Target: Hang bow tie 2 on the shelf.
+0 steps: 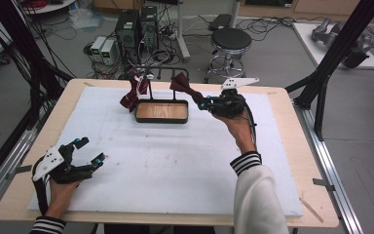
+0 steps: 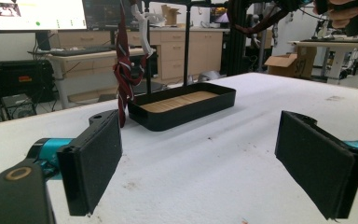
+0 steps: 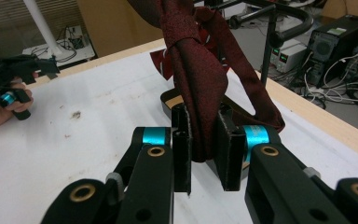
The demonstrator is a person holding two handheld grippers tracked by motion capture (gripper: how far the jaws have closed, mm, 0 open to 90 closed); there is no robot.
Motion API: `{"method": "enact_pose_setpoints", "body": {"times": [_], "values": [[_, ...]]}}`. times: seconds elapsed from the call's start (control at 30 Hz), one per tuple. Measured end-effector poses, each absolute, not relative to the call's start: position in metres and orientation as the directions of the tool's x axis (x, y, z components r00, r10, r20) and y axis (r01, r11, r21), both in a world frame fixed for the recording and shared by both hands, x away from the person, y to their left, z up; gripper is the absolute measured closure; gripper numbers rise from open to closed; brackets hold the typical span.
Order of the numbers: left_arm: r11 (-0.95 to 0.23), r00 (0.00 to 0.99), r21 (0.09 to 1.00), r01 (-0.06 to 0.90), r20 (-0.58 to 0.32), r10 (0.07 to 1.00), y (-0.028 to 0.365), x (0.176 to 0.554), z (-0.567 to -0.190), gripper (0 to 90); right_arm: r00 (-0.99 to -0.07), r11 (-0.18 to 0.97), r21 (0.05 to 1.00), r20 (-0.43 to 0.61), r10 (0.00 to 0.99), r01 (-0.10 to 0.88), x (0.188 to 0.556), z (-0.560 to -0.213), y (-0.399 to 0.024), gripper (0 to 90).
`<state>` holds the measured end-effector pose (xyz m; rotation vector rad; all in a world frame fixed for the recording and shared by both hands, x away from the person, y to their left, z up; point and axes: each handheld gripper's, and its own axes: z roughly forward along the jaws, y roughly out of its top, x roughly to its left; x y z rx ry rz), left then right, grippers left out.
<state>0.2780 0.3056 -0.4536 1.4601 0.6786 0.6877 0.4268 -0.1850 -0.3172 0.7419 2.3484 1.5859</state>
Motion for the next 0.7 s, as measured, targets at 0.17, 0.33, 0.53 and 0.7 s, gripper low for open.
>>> {"method": "enact_pose_setpoints", "body": {"times": [0.17, 0.33, 0.53, 0.7], "values": [[-0.001, 0.641, 1.000, -0.005, 0.004, 0.767, 0.306, 0.278, -0.454, 15.2, -0.849, 0.287, 0.911, 0.112, 0.517, 0.295, 0.433, -0.316, -0.177, 79.1], [-0.002, 0.642, 1.000, -0.003, 0.003, 0.766, 0.306, 0.278, -0.454, 15.2, -0.844, 0.288, 0.905, 0.126, 0.522, 0.313, 0.437, -0.316, -0.172, 79.0], [0.000, 0.643, 1.000, -0.002, 0.001, 0.766, 0.306, 0.278, -0.454, 15.2, -0.834, 0.271, 0.907, 0.138, 0.534, 0.323, 0.444, -0.316, -0.172, 79.1], [-0.001, 0.641, 1.000, -0.006, 0.004, 0.767, 0.306, 0.278, -0.454, 15.2, -0.825, 0.247, 0.908, 0.160, 0.541, 0.338, 0.450, -0.315, -0.173, 79.0]]}}
